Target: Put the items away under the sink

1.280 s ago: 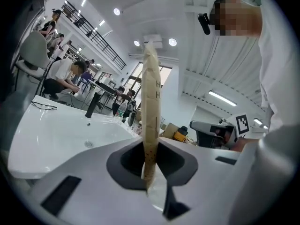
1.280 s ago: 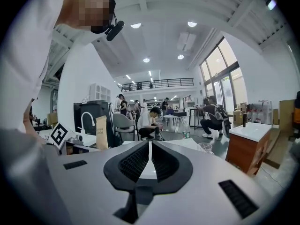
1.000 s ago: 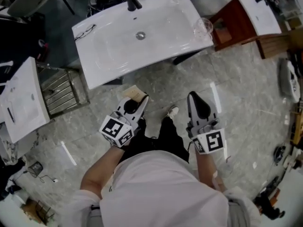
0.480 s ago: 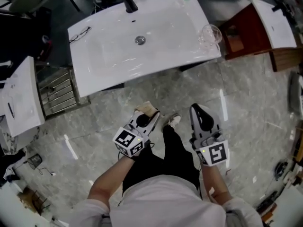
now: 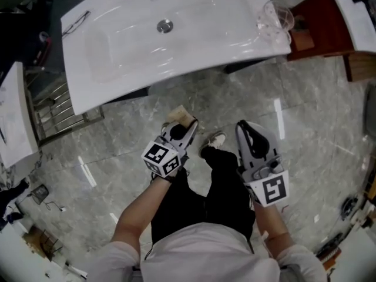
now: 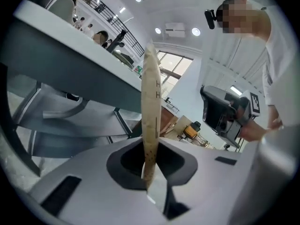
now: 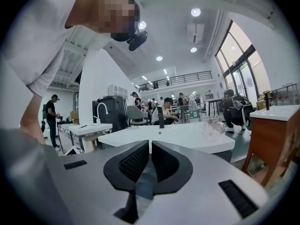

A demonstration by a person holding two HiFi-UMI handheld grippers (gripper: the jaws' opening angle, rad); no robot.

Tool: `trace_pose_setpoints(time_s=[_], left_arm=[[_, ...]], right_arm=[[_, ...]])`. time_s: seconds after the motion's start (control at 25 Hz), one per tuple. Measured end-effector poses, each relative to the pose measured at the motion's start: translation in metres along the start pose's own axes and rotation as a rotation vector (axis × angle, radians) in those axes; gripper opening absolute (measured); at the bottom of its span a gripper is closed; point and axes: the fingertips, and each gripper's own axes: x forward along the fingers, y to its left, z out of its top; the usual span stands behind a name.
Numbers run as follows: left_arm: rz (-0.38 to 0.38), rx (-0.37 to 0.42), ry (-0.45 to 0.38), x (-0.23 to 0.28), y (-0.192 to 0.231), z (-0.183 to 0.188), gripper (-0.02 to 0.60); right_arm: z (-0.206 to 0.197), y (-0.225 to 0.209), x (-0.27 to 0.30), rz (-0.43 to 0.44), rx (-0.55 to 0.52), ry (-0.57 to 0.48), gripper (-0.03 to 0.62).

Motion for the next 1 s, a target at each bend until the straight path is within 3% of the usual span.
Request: trace_pose_setpoints(time_s=[0.28, 0.56, 0.72, 1.0], left_arm=[[-0.006, -0.053, -0.009, 0.031, 0.053, -0.051, 0.038], [-0.003, -0.06, -0.009, 0.059, 0.108, -0.067, 0.038], [0.017, -0.115, -0.07, 0.073, 0.135, -0.059, 0.038], [0.026, -0.261, -0.249, 0.1, 0.172, -0.02, 0.038]], right_arm=[[-0.052, -0.006, 0.001, -0.019, -0.035, -0.013, 0.043], [-0.084, -0.006, 0.0, -0.06, -0.049, -0.033, 0.043], [-0.099, -0.004, 0.002, -0.064, -0.05, -0.022, 0.043], [-0.112, 0.01, 0.01, -0.035, -0.049, 0.005, 0.043]])
